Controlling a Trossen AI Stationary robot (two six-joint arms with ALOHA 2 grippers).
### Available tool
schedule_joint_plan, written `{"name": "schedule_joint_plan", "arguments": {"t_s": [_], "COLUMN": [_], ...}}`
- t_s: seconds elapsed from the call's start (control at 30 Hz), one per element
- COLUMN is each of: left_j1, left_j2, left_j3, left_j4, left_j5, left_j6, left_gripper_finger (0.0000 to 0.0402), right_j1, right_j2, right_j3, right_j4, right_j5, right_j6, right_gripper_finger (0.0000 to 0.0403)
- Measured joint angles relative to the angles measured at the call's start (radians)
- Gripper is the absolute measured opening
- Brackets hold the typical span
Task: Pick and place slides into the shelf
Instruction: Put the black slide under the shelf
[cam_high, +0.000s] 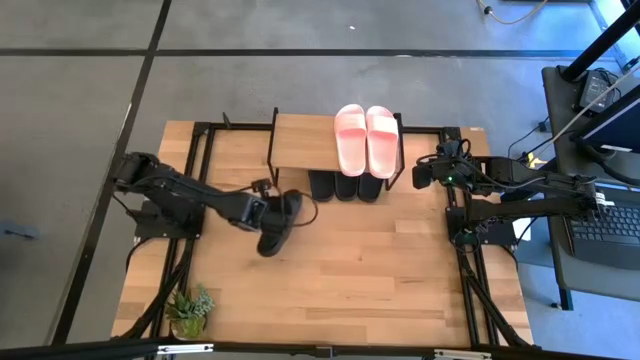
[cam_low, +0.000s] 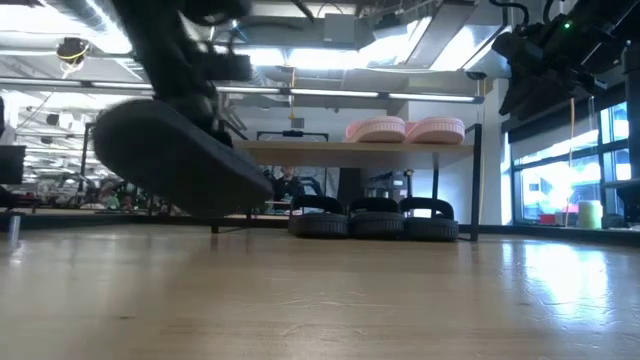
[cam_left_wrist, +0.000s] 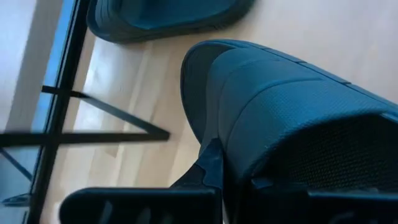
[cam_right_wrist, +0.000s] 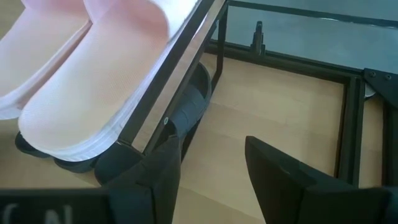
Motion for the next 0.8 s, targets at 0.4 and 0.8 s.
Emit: {"name": "schedule_joint_plan", "arguments": {"t_s": [0.4,0.8], "left_j1": [0.150,0.259], "left_j2": [0.229,0.307], "left_j3": [0.106,0.177], "left_j4": [0.034,0.039], "left_j5": [-0.018,-0.085], "left_j6": [0.071,0.103], "left_gripper_finger": [0.0002,0.0002], "right_j1": [0.000,0.000], "right_j2": [0.000,0.000], "right_j3": [0.000,0.000], "right_j4": [0.000,-0.002], "right_j5": [0.000,0.000], "right_j6": [-0.002,-0.022], "right_gripper_finger": [0.0179,0.0179]}}
